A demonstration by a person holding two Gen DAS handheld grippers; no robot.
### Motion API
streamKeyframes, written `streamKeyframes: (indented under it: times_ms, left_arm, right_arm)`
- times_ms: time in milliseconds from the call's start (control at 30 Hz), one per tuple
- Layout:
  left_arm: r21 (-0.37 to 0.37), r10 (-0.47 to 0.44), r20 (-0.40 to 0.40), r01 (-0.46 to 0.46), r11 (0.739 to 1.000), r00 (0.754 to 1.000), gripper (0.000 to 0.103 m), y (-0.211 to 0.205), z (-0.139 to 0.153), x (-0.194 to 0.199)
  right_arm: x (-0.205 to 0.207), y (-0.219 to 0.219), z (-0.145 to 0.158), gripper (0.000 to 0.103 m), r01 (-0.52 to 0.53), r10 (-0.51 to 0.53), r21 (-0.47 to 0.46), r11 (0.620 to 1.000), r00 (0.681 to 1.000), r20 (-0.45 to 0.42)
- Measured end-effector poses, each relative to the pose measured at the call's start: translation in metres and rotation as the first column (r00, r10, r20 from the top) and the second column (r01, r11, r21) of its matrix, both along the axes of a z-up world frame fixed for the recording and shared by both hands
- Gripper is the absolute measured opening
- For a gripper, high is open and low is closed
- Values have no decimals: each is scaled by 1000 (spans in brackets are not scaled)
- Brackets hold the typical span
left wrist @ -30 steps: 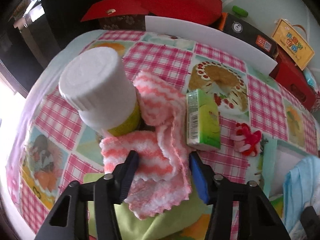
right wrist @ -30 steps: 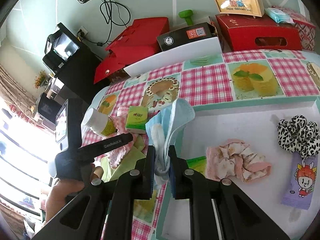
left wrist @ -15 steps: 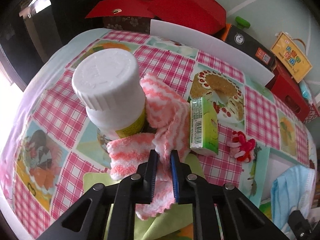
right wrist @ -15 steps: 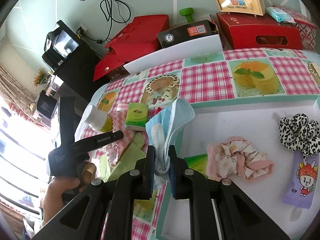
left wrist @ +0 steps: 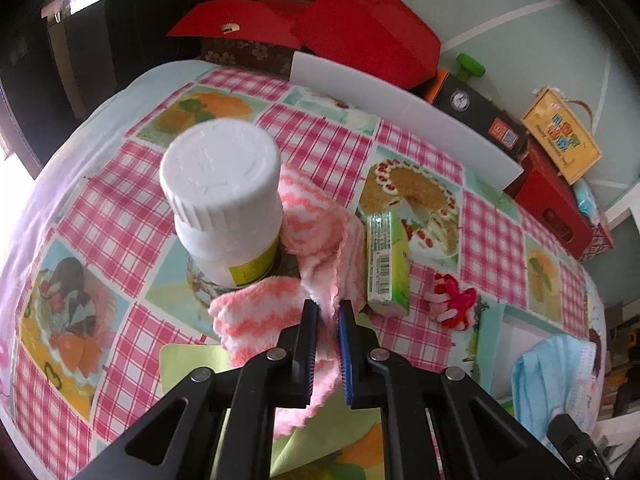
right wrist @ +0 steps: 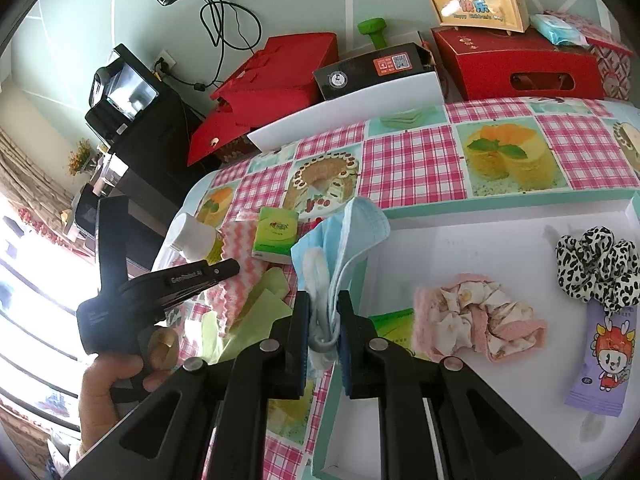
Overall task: Organize soft objects
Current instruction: 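Grasp the pink-white zigzag towel with the left tool while the right tool holds the mask, then carry the zigzag towel and the face mask over the tray with both tools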
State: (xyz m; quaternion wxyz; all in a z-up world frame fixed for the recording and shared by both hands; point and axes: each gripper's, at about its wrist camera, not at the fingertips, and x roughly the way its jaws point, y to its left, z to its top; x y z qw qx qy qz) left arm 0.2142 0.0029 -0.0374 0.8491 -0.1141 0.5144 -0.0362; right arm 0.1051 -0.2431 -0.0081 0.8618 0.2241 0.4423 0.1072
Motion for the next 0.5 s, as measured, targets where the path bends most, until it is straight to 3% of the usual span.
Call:
streamKeyframes:
  times_ms: [300,500]
  left_arm:
    - [-34,-9,129,13,999,992,11,9,42,-17]
    - [-54,-26,260,41,998,965,11,13,87,-41]
  right_arm:
    - [-10,-2,20,13,15,-15,6,1000,997,78]
    - [-19,-4,37,13,28,-27,-5,1000,991,131]
